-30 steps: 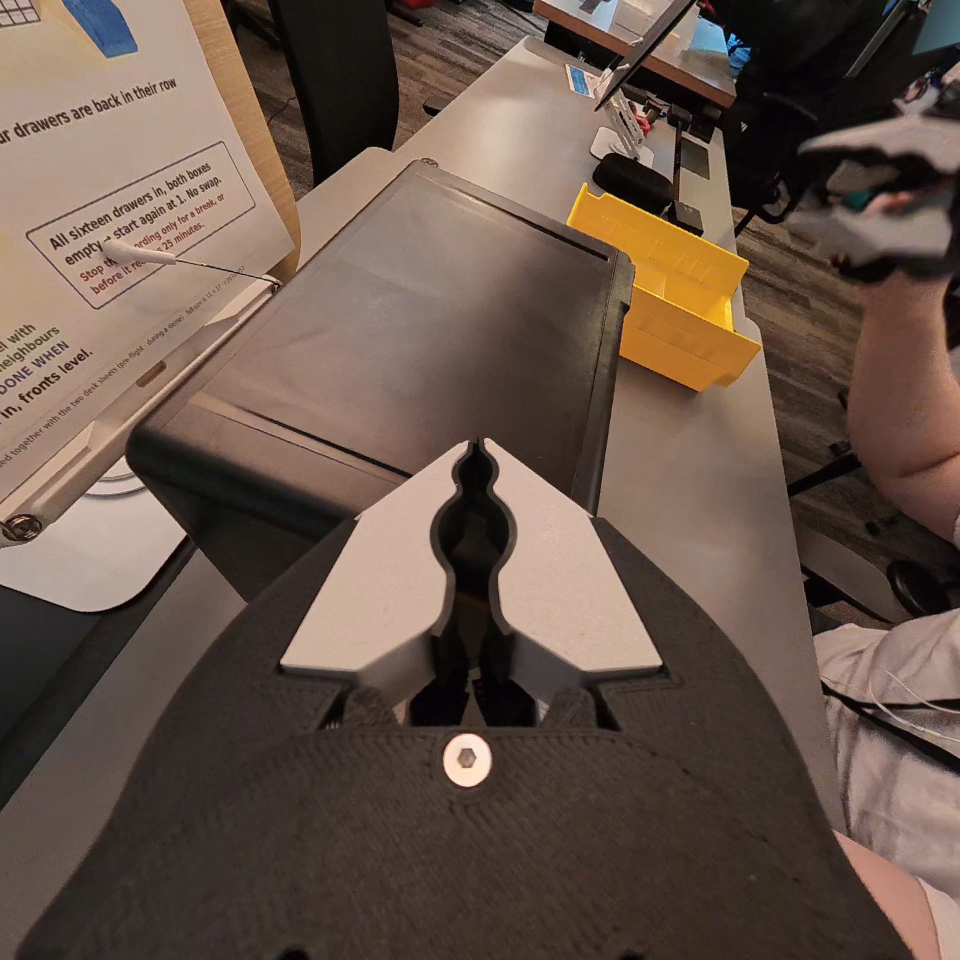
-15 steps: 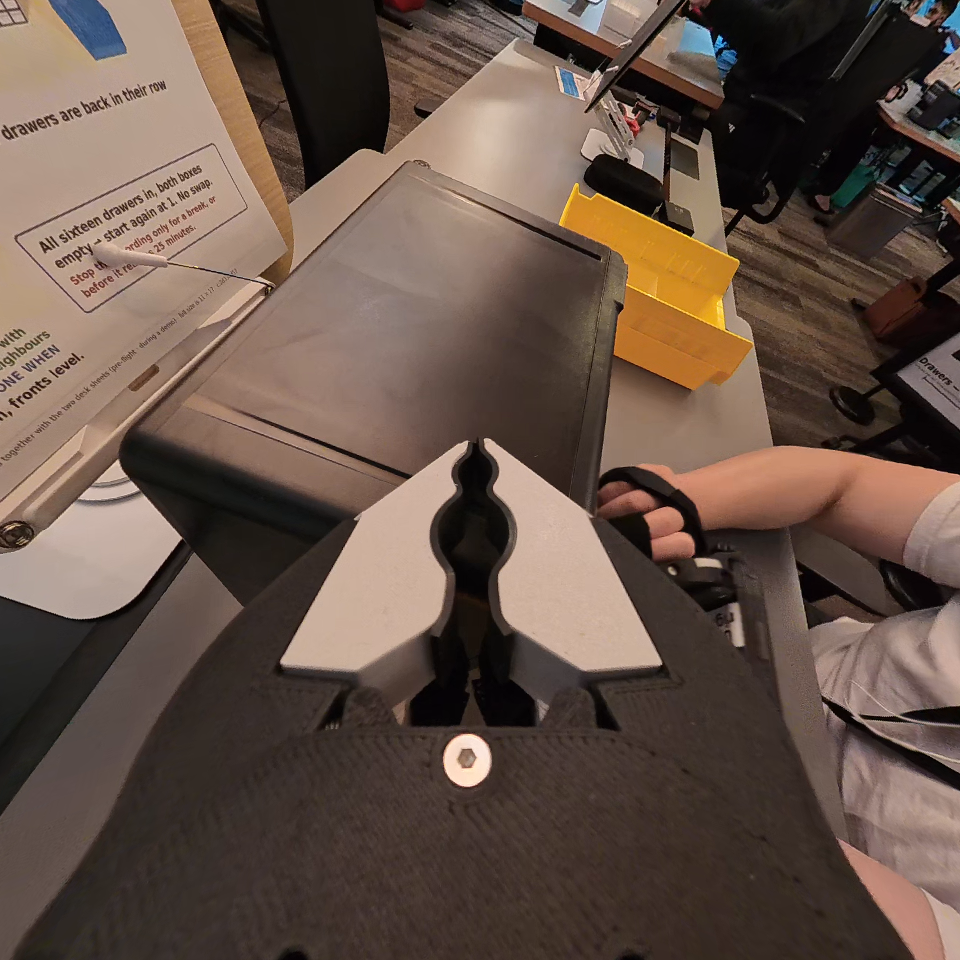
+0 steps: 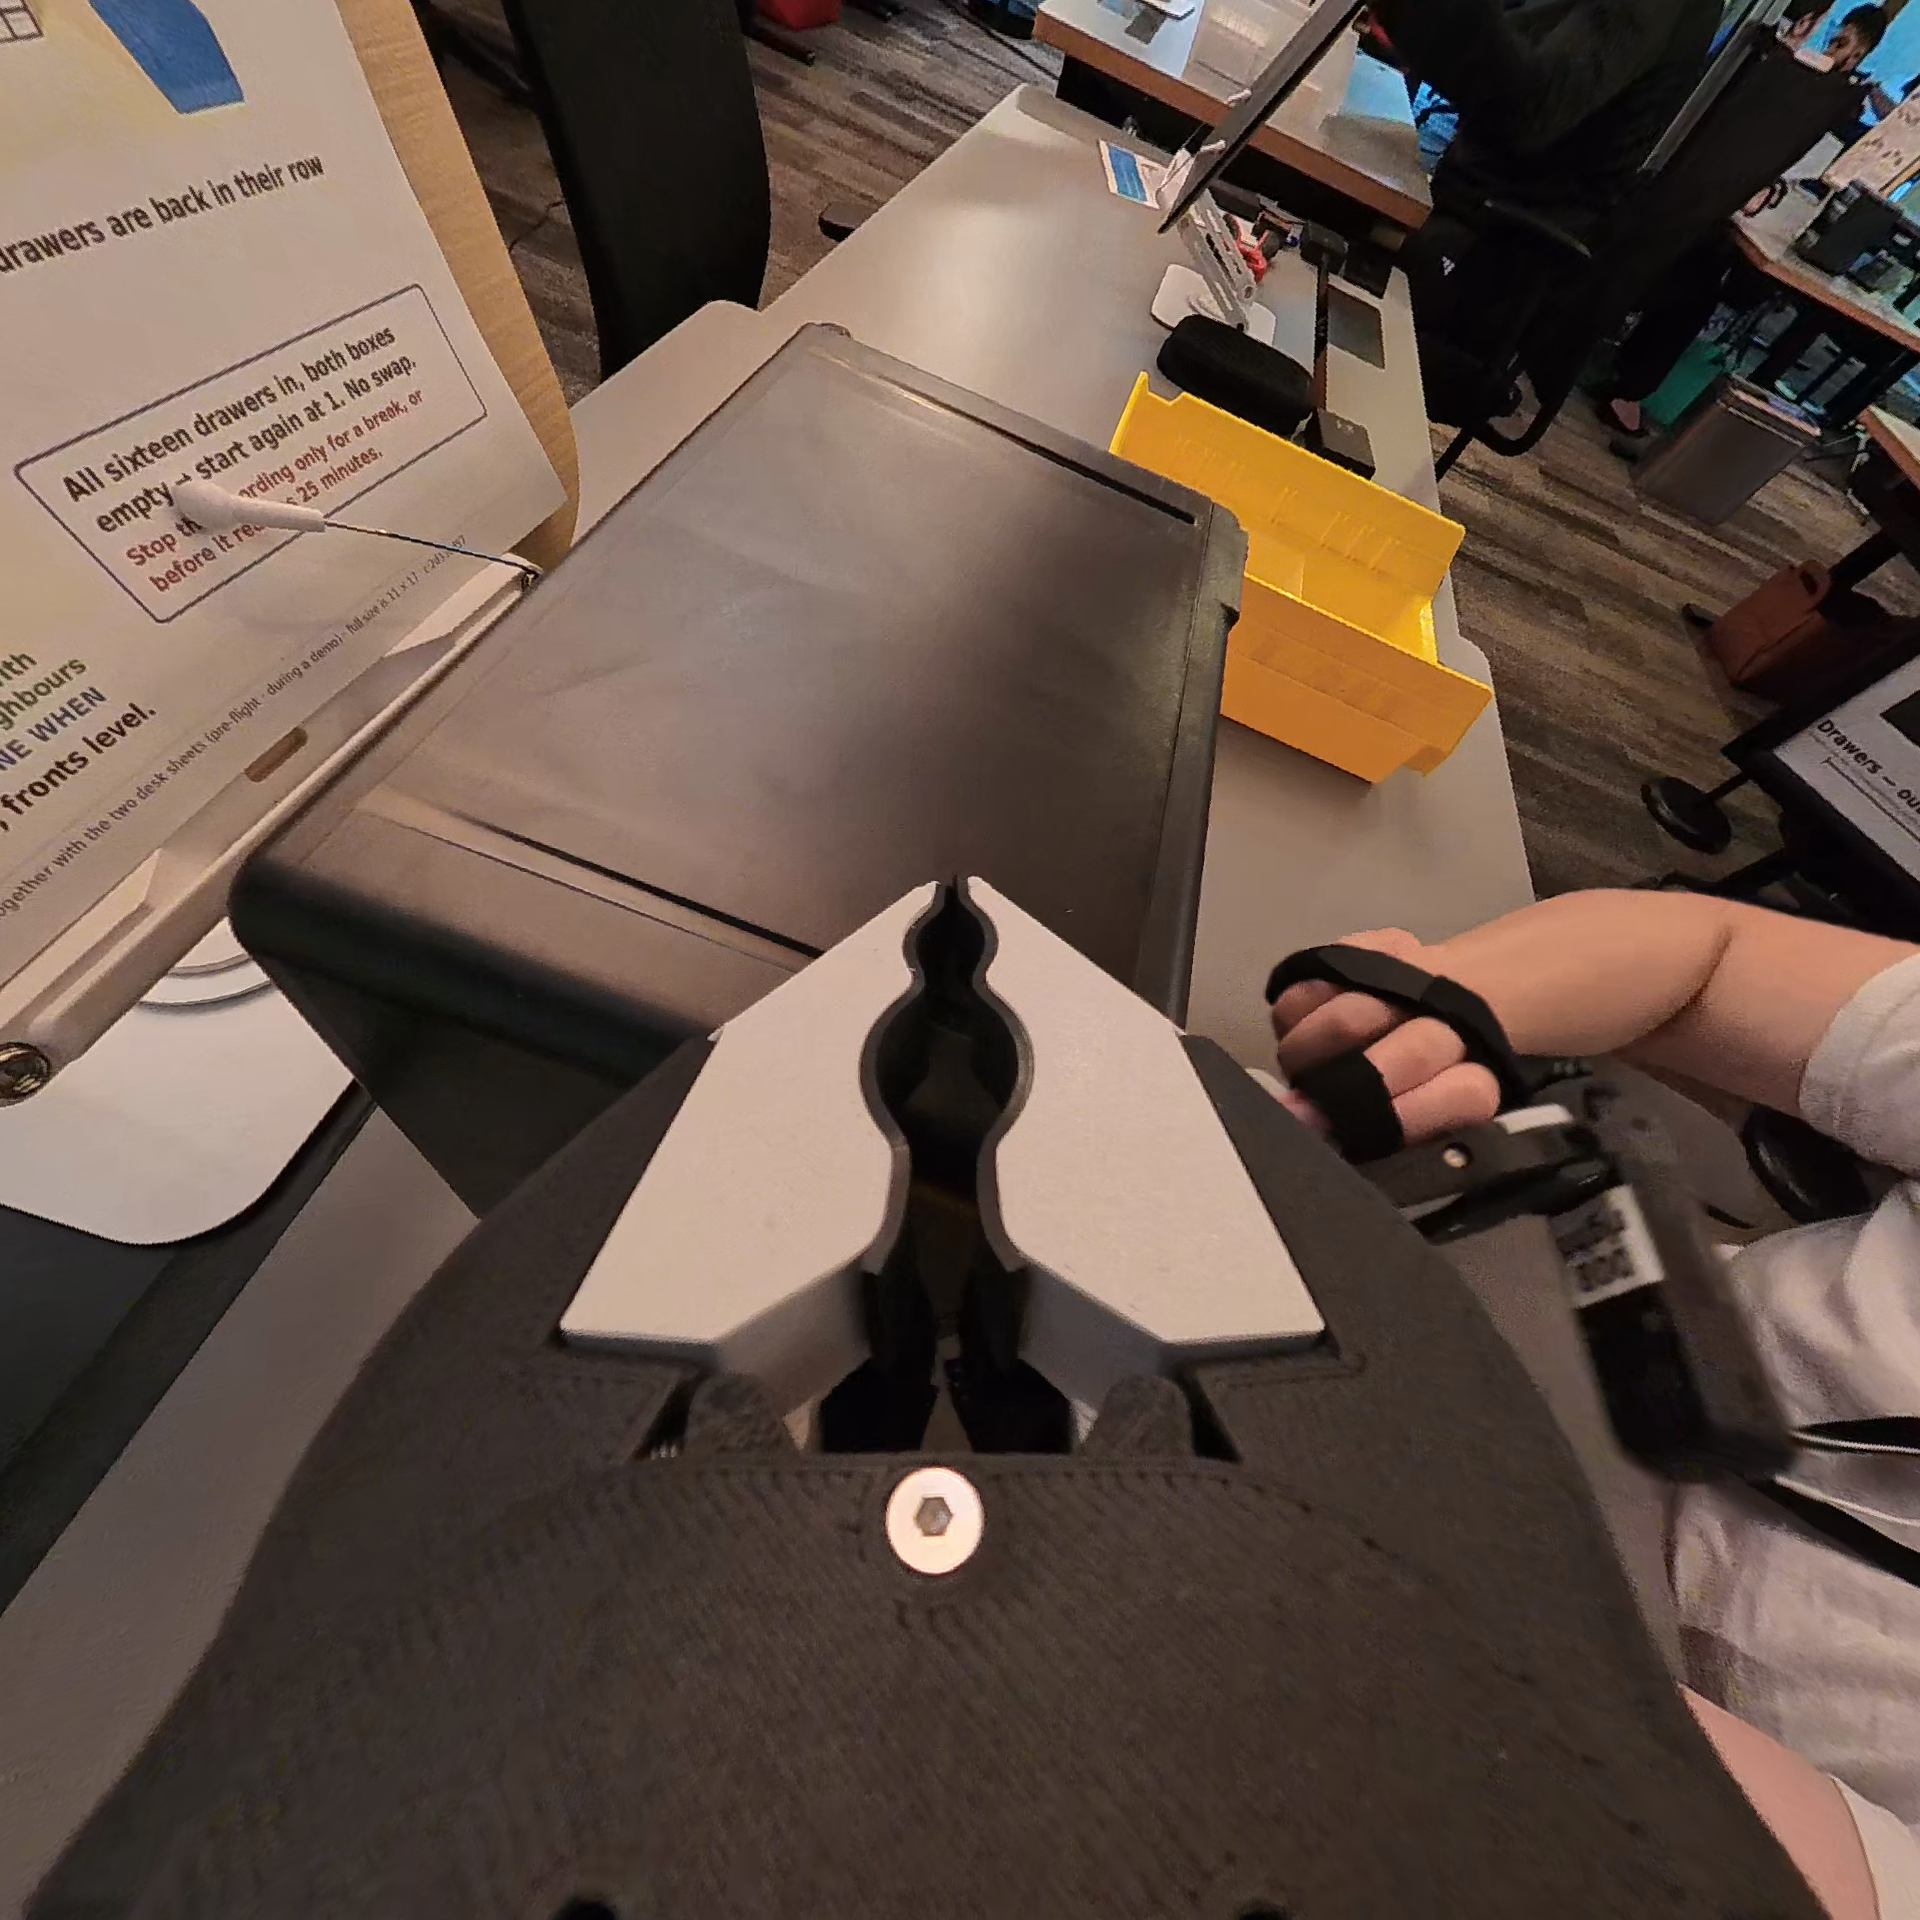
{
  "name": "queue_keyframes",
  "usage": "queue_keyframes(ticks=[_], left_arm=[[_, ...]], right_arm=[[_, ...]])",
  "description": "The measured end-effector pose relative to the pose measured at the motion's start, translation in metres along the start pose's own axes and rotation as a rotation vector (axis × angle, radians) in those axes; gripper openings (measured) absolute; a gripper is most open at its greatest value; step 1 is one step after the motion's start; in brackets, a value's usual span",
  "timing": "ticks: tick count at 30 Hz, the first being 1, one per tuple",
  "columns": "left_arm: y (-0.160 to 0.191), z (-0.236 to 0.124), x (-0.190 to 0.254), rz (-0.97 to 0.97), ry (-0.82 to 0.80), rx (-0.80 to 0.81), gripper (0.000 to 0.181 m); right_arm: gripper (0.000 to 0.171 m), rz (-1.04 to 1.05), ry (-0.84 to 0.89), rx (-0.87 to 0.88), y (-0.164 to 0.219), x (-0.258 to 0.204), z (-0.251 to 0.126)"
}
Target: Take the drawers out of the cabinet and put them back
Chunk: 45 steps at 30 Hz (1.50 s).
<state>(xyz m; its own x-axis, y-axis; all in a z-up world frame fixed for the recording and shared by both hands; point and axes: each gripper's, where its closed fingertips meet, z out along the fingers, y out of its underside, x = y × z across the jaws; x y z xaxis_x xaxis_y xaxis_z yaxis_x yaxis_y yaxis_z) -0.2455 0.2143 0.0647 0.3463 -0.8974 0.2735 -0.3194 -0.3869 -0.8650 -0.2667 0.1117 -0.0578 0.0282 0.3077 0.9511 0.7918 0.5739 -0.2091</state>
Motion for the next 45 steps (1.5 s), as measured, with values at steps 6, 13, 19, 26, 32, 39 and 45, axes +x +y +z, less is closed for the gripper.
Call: queue_keyframes(ticks=[6, 13, 19, 26, 32, 39, 45], left_arm=[[0.0, 0.0, 0.0, 0.003, -0.002, -0.001, 0.0], [0.0, 0.0, 0.0, 0.001, 0.008, 0.0, 0.0], [0.0, 0.0, 0.0, 0.008, 0.002, -0.003, 0.0], [0.0, 0.0, 0.001, 0.004, 0.005, -0.001, 0.0], [0.001, 0.0, 0.001, 0.014, -0.012, -0.007, 0.0], [0.001, 0.0, 0.001, 0.006, 0.001, -0.002, 0.0], [0.001, 0.0, 0.001, 0.002, 0.006, 0.0, 0.0]], right_arm=[[0.039, 0.256, -0.398, -0.135, 0.015, 0.008, 0.008], [0.023, 0.267, -0.665, -0.268, 0.028, -0.017, 0.021], [0.014, 0.35, -0.763, -0.328, 0.019, -0.021, 0.01], [0.013, 0.289, -0.835, -0.357, -0.003, -0.035, -0.026], [0.013, 0.284, -0.874, -0.358, -0.018, -0.039, -0.047], [0.013, 0.316, -0.86, -0.38, -0.018, -0.032, -0.061], [0.013, 0.42, -0.983, -0.317, -0.021, -0.016, -0.068]])
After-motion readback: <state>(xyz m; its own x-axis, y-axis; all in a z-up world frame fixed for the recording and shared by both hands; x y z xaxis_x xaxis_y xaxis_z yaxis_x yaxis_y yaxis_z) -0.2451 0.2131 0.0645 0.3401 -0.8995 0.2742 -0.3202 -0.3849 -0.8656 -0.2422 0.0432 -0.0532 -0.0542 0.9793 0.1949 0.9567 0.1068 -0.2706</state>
